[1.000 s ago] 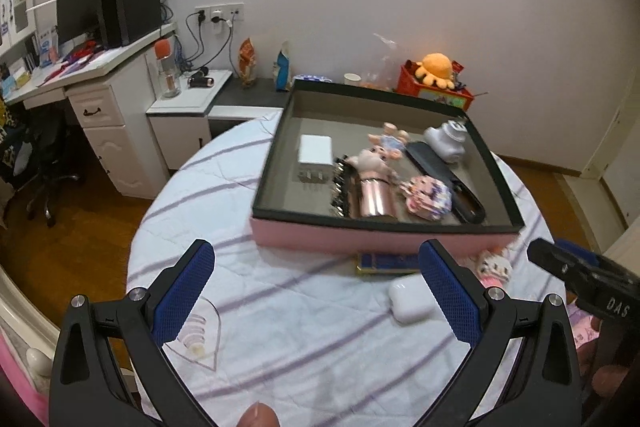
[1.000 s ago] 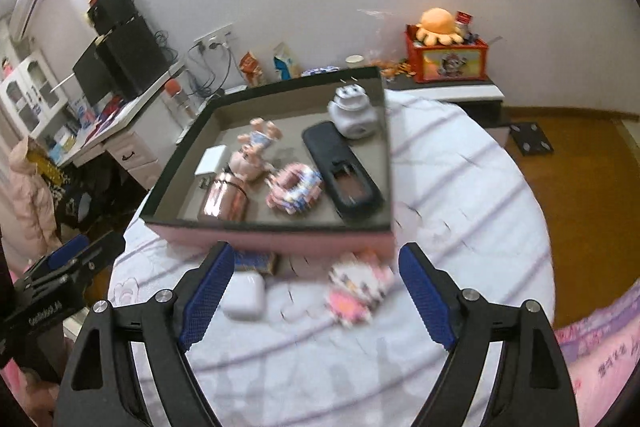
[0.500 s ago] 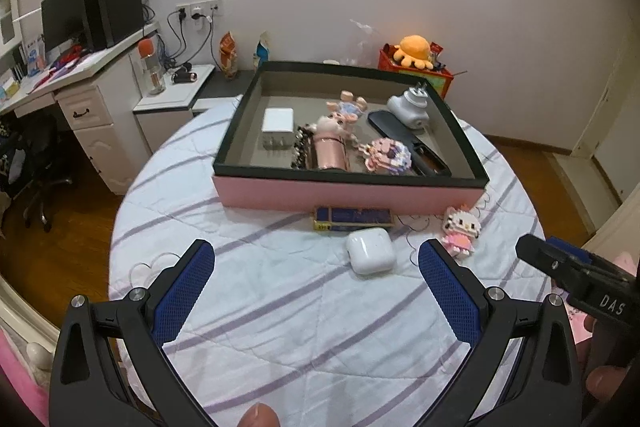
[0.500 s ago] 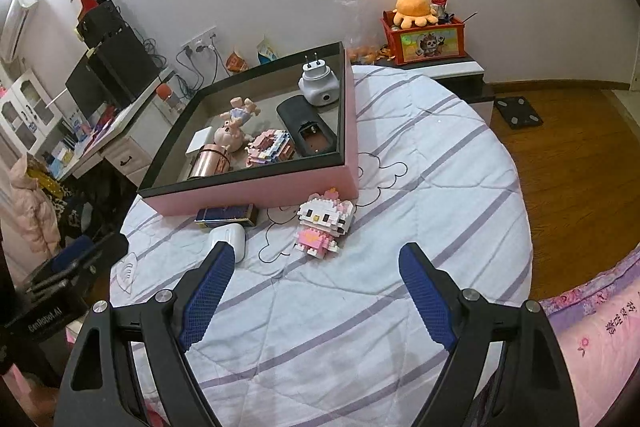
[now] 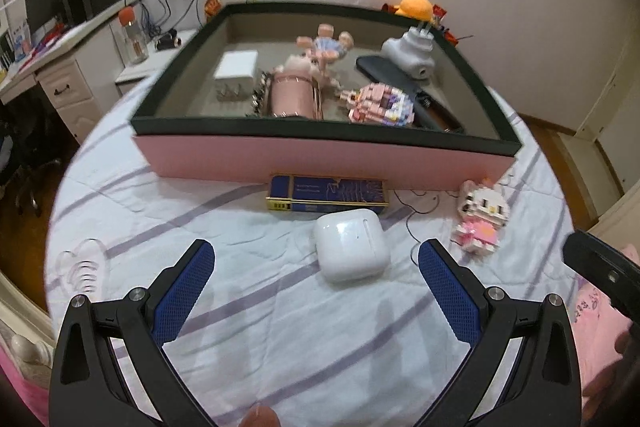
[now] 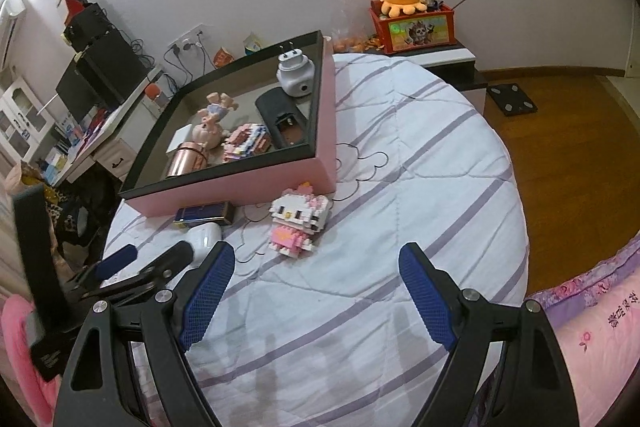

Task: Organize rigid objects
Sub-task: 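Withdraw the right gripper toward the Hello Kitty block figure, then close the left gripper on the white earbud case and lift it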

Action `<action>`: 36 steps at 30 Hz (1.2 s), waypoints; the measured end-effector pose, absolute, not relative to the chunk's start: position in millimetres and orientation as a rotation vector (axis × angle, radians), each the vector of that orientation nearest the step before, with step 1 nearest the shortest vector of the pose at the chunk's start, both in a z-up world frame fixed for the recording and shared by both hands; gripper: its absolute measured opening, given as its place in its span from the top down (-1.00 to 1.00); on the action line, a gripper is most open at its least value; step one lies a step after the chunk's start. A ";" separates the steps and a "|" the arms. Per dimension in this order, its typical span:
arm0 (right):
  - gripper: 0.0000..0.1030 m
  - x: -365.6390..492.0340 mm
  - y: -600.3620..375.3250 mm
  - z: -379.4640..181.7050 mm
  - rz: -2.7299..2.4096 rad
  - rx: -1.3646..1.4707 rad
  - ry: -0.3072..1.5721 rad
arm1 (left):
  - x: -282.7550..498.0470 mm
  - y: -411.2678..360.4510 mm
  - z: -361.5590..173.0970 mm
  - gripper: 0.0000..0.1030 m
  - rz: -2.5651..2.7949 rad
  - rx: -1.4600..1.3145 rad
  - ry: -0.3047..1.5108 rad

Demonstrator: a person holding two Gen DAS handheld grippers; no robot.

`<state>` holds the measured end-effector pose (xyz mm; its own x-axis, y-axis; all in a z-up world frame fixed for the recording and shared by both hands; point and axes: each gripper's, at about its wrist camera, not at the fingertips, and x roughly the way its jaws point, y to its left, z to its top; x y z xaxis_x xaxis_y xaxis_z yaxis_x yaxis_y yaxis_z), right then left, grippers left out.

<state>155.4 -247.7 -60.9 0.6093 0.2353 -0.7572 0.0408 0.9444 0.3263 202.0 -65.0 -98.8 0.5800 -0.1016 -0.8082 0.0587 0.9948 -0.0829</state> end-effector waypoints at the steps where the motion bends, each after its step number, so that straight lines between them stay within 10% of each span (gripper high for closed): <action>1: -0.66 157.1 -249.6 -63.1 0.111 0.330 0.918 | 204.6 -65.7 -102.3 -1.00 -0.093 -0.054 0.955; 10: -0.66 165.9 -262.7 -70.7 0.093 0.347 0.933 | 218.1 -72.9 -125.8 -0.65 -0.044 -0.022 0.964; 14: -0.66 166.9 -263.0 -72.5 0.092 0.353 0.937 | 215.2 -66.4 -123.1 0.01 -0.032 -0.020 0.947; 36: -0.66 173.0 -234.2 -48.1 0.140 0.289 0.900 | 193.6 -18.1 -57.8 0.05 -0.093 -0.069 0.880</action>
<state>173.0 -234.2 -48.1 0.6155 0.2400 -0.7507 0.0011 0.9523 0.3052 193.6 -18.1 -57.8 0.6337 -0.1097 -0.7658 0.0532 0.9937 -0.0983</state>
